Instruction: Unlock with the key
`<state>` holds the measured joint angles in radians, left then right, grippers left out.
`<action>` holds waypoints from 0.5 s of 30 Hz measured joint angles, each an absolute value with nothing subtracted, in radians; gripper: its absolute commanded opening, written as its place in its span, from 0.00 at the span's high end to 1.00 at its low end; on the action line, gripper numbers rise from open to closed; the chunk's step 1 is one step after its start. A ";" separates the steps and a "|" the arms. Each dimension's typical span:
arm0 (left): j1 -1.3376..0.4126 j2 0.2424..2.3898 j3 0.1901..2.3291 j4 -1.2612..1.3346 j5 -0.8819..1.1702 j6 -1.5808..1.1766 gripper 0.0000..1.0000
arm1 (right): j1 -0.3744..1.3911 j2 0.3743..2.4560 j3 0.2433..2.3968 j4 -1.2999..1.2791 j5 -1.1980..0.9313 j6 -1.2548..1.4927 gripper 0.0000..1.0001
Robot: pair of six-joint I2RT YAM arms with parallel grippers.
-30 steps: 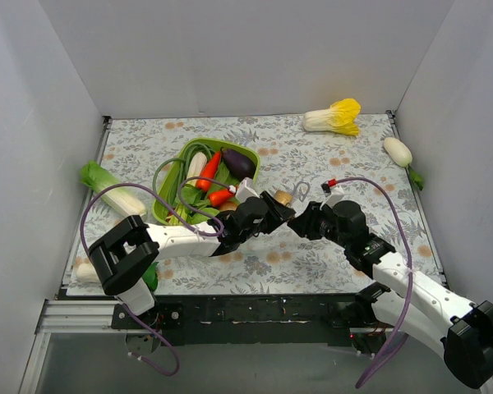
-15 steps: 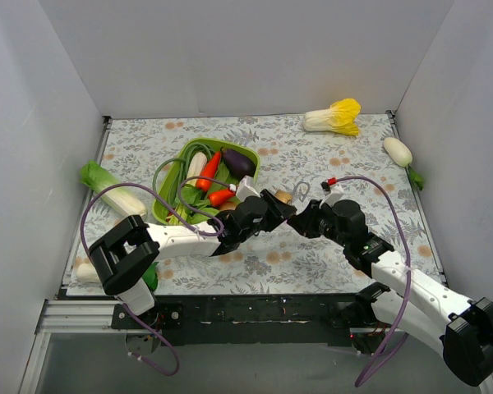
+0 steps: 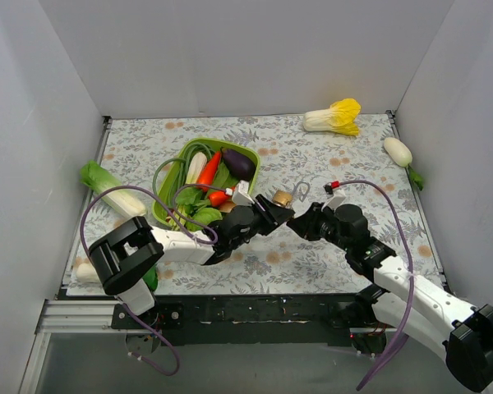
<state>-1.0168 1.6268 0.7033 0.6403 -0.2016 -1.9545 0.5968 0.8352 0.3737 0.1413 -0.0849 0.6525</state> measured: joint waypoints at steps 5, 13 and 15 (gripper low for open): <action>-1.014 1.626 0.657 0.757 -0.170 -1.915 1.00 | 0.594 0.805 0.356 0.162 -0.112 0.671 0.99; -1.013 1.598 0.678 0.699 -0.164 -1.899 1.00 | 0.584 0.773 0.352 0.160 -0.136 0.659 0.64; -1.017 1.589 0.705 0.645 -0.168 -1.900 1.00 | 0.580 0.757 0.352 0.160 -0.130 0.644 0.60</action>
<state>-1.0168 1.5887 0.7052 0.6453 -0.1677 -1.9003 0.5797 0.7570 0.3523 0.1596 -0.1303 0.6441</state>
